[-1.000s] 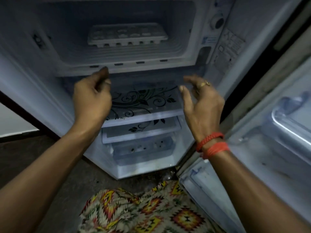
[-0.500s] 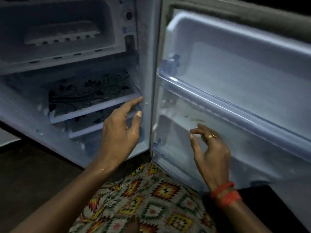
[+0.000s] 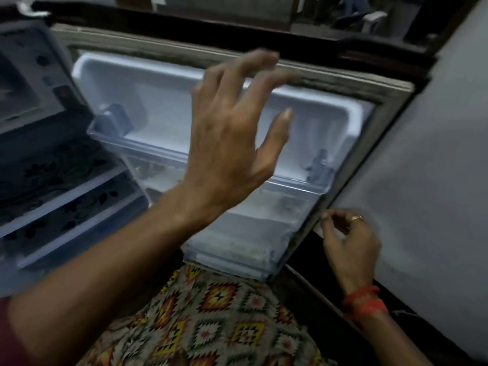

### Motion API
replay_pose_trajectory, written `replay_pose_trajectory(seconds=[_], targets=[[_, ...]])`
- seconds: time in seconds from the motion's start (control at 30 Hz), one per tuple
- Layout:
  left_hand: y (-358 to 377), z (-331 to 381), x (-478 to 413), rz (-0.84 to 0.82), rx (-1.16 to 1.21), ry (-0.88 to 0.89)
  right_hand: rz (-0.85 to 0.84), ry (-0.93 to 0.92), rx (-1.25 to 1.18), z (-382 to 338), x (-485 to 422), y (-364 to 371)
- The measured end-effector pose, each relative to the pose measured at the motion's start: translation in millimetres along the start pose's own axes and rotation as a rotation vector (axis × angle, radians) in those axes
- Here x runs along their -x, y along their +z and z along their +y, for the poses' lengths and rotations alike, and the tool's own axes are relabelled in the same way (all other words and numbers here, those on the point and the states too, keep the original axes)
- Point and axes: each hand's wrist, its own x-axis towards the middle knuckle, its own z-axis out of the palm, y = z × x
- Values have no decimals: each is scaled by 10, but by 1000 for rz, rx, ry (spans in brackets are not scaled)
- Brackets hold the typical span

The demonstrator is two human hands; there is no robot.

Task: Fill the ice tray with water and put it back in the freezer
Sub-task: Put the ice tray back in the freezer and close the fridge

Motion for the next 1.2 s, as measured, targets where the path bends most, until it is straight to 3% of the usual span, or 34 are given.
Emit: replay_pose_trajectory(seconds=[0.17, 0.4, 0.7, 0.97, 1.2], targets=[[320, 642, -763, -40, -131, 94, 137, 90, -119, 4, -365, -418], [787, 913, -1256, -357, -250, 102, 166, 35, -205, -106, -680, -717], [666, 996, -1013, -286, -182, 15, 104, 45, -308, -115, -674, -848], [-41, 1178, -322, -220, 45, -21, -110, 12, -385, -194, -461, -804], [-805, 1215, 404, -185, 154, -142, -470, -104, -439, -532, 38, -618]])
